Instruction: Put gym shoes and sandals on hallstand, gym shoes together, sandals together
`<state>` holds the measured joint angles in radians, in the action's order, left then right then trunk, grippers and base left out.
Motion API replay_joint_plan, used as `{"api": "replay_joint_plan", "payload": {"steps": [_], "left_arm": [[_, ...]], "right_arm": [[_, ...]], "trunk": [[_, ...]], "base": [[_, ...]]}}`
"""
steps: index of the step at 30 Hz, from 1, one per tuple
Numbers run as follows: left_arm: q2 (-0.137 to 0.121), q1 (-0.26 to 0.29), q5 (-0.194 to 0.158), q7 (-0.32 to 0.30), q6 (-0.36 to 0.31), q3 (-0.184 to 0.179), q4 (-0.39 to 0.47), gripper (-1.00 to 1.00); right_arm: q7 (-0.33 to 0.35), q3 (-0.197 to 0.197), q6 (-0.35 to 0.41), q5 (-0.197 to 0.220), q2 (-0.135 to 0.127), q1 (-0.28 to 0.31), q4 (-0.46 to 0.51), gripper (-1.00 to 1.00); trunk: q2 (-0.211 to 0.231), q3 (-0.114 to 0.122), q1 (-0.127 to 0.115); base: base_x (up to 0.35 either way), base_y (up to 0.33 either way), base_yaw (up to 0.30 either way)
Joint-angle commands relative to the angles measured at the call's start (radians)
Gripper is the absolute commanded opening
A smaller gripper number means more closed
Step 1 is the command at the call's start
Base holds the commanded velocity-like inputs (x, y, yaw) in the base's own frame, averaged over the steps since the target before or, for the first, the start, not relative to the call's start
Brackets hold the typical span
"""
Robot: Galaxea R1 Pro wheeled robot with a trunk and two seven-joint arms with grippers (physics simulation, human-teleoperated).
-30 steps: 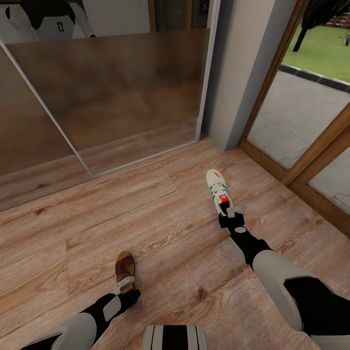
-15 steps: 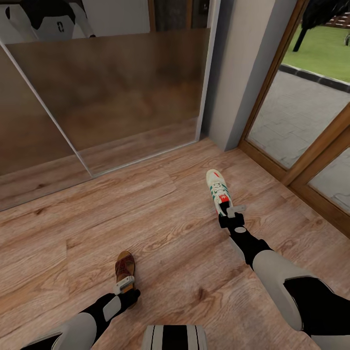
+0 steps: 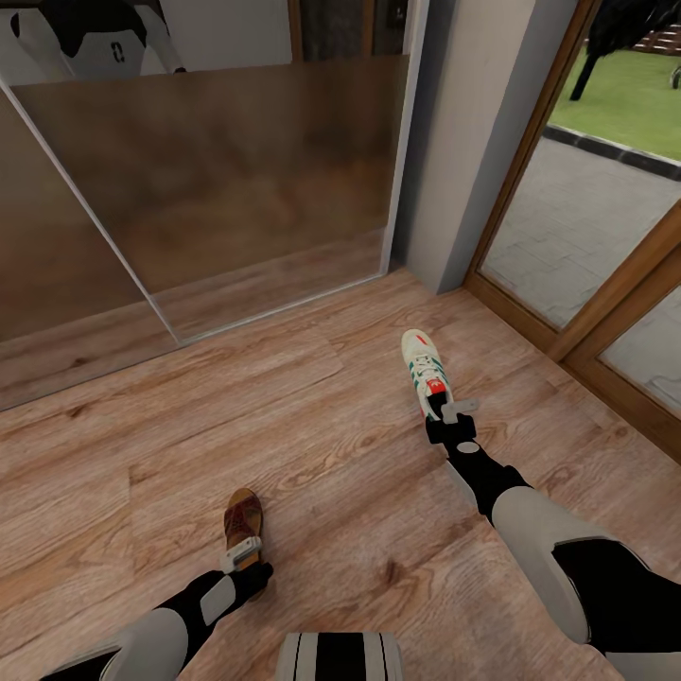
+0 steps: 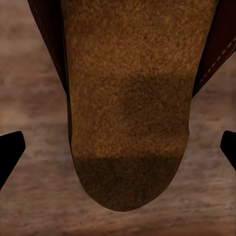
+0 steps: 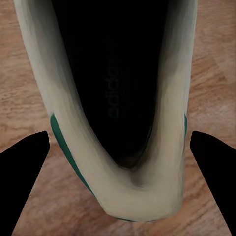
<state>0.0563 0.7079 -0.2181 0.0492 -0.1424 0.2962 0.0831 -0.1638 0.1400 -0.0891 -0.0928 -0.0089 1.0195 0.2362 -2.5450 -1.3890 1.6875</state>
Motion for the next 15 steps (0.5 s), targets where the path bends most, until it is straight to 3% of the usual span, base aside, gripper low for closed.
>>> {"api": "replay_joint_plan", "payload": {"steps": [1,7,8,15], "left_arm": [[0.000,0.000,-0.010,0.004,-0.006,0.000,0.003,1.00],[0.000,-0.001,-0.010,0.004,-0.006,0.000,0.003,1.00],[0.000,-0.001,-0.010,0.004,-0.006,0.000,0.003,-1.00],[0.000,0.000,-0.010,0.004,-0.006,0.000,0.003,-1.00]], "right_arm": [[-0.006,0.004,0.000,-0.010,0.000,0.001,-0.001,-1.00],[-0.006,0.004,0.000,-0.010,0.000,0.001,-0.001,-1.00],[-0.006,0.004,0.000,-0.010,0.000,0.001,-0.001,-1.00],[-0.006,0.005,-0.001,-0.010,0.000,0.001,-0.001,-1.00]], "trunk": [[0.000,-0.001,0.000],[0.000,-0.001,0.000],[0.000,-0.001,0.000],[0.000,-0.001,0.000]], "base": [[0.000,0.000,0.000],[0.000,0.000,0.000],[0.000,0.000,0.000],[0.000,0.000,0.000]]}}
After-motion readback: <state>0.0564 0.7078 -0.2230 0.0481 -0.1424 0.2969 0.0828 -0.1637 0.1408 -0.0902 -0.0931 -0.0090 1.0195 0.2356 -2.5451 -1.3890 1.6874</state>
